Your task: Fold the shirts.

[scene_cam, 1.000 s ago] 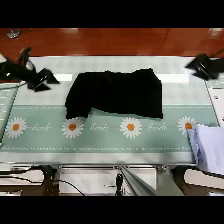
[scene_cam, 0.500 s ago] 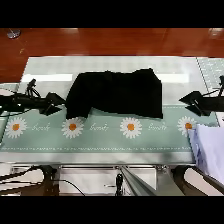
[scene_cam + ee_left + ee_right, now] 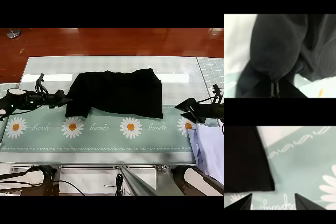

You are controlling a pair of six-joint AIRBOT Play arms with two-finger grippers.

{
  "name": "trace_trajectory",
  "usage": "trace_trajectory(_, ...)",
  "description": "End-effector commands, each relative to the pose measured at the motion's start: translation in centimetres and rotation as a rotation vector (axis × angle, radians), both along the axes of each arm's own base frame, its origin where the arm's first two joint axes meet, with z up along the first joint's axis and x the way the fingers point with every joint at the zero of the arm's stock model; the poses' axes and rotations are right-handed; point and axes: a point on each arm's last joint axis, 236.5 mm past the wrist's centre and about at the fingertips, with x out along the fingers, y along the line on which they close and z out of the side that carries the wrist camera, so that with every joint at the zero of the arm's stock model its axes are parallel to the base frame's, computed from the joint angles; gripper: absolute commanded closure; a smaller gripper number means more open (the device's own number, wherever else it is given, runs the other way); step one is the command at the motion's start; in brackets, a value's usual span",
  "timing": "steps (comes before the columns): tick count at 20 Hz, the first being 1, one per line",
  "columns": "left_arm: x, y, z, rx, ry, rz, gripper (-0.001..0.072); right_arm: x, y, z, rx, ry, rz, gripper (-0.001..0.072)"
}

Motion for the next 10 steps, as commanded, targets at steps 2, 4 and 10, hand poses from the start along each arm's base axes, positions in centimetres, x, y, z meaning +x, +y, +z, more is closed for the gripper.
trace_trajectory(2,1.0,-0.5,1.5,-0.005,-0.044,-0.033,0.0680,-1.9,2.9,-2.3,0.059,0.136,0.091,0.0089)
trace_trajectory(4,0.9,-0.6,1.5,-0.007,-0.042,-0.037,0.0680,-1.2,5.3,-3.8,0.065,0.155,0.152,0.0089)
trace_trajectory(10,0.5,-1.2,1.6,-0.026,-0.023,-0.047,0.0680,2.9,8.5,-5.6,0.042,0.165,0.246,0.0088)
